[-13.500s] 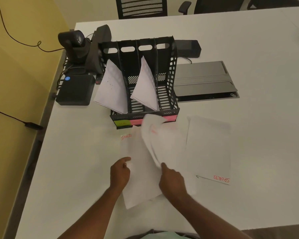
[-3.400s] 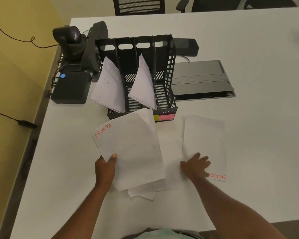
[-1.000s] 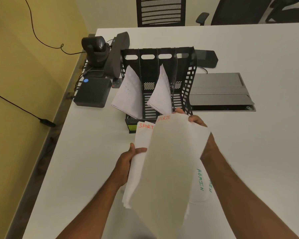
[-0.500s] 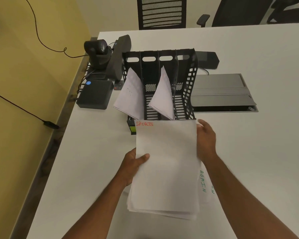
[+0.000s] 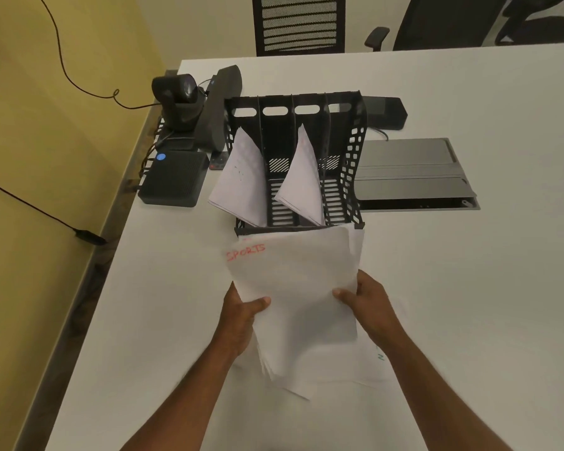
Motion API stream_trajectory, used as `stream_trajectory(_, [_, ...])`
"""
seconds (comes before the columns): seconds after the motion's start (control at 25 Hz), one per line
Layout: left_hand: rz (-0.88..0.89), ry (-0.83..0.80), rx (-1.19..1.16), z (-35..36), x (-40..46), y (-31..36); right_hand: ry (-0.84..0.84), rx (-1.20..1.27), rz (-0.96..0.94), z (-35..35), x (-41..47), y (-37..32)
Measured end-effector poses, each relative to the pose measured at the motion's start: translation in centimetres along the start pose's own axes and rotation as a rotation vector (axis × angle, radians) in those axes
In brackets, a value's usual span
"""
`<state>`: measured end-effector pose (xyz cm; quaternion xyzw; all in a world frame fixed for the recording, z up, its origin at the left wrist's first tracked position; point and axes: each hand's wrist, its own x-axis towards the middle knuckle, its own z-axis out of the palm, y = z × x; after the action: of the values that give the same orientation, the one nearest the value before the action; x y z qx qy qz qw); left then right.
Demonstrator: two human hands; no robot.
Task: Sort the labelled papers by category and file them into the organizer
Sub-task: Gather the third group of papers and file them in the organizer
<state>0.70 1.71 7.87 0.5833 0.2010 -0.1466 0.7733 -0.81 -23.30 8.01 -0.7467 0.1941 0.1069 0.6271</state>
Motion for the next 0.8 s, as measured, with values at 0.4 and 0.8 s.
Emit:
stream_trajectory(0.4, [0.195,0.121,0.439,2.3,-1.4,-1.4,0.099,-0.052,-0.039,3.6,-0.4,1.0])
stream_trajectory(0.8, [-0.148,-0.060,0.059,-1.4,0.1,2.2,0.099,0.060,0.076,0.6,0.4,0.8])
